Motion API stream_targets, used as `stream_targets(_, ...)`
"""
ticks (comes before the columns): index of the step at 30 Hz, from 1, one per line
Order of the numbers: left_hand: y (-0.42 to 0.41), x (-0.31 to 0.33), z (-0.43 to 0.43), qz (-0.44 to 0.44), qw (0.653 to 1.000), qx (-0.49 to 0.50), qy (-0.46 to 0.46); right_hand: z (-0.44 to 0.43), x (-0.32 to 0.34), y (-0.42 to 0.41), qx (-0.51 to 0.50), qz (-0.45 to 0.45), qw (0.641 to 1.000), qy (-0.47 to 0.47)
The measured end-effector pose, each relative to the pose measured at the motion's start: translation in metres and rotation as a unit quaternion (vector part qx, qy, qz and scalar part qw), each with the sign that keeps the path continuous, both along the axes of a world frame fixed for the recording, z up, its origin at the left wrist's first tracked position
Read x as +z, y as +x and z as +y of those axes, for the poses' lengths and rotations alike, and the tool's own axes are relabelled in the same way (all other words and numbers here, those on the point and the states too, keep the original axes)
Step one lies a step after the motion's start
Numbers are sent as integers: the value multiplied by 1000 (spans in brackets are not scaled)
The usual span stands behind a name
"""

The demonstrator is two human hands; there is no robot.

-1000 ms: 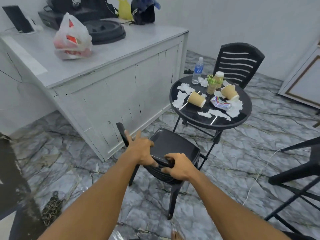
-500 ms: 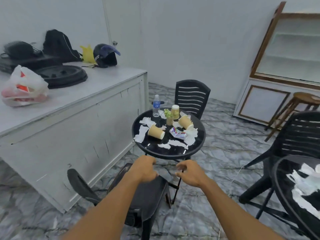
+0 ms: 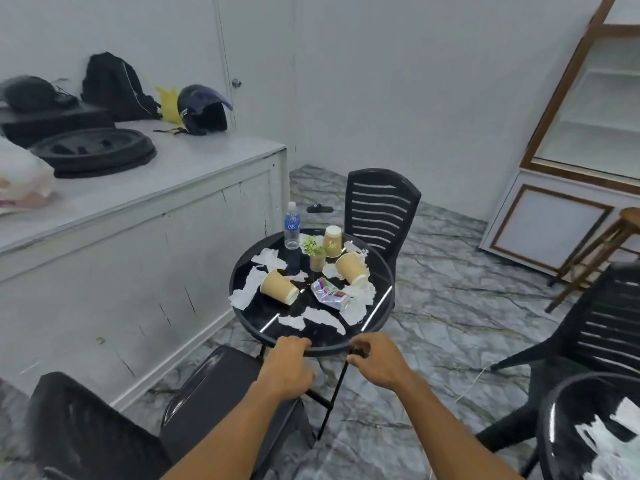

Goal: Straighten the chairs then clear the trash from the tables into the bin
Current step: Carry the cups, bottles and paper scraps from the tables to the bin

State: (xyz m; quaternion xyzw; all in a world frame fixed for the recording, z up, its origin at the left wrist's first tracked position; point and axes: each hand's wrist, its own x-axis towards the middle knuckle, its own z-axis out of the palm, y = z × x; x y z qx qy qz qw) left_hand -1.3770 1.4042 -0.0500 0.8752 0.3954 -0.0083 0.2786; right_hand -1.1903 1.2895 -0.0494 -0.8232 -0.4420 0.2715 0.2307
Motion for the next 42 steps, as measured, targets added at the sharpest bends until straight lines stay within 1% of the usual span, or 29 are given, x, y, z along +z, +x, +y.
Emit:
stream_targets(3,23,-4,18,5,1000,9,7,23,-8,21,8,6,1000,-8)
stream_targets(5,43,-8,37,4,1000,9,25,42,-9,38,10,1,1000,-9)
stream_targets(8,81,-11,71,-1,1000,12,26,73,-8,66,2,-9,1000,-10)
stream_targets(10,108,-16,95,-4,999,8,44,93,-11,86,-5,-15,1000,-20)
stream_targets(13,144,-27,118,-4,999,-6,43,121,-19,116,-15,-17,999,-26)
stream_targets(15,162,-32,135,8,999,-14,32,140,-23,131,-17,-14,999,-33)
stream_targets(19,188,-47,175,28,999,-3,40,180,-36,158,-6,-12,999,-40)
stream_targets(22,202,-62,193,51,998,18,32,214,-46,182,-5,-33,998,-48)
stream_targets(27,236,-88,199,106,992,66,10,265,-70,227,4,-90,995,-44)
stream_targets(30,261,-104,196,139,984,109,-38,287,-86,249,27,-77,995,-65)
stream_targets(35,286,-123,196,190,970,144,-43,304,-114,265,69,-60,992,-89)
stream_targets(38,291,-132,190,188,968,160,-44,302,-124,272,84,-43,992,-90)
stream_targets(42,292,-133,187,155,968,194,-24,298,-119,278,103,-46,992,-55)
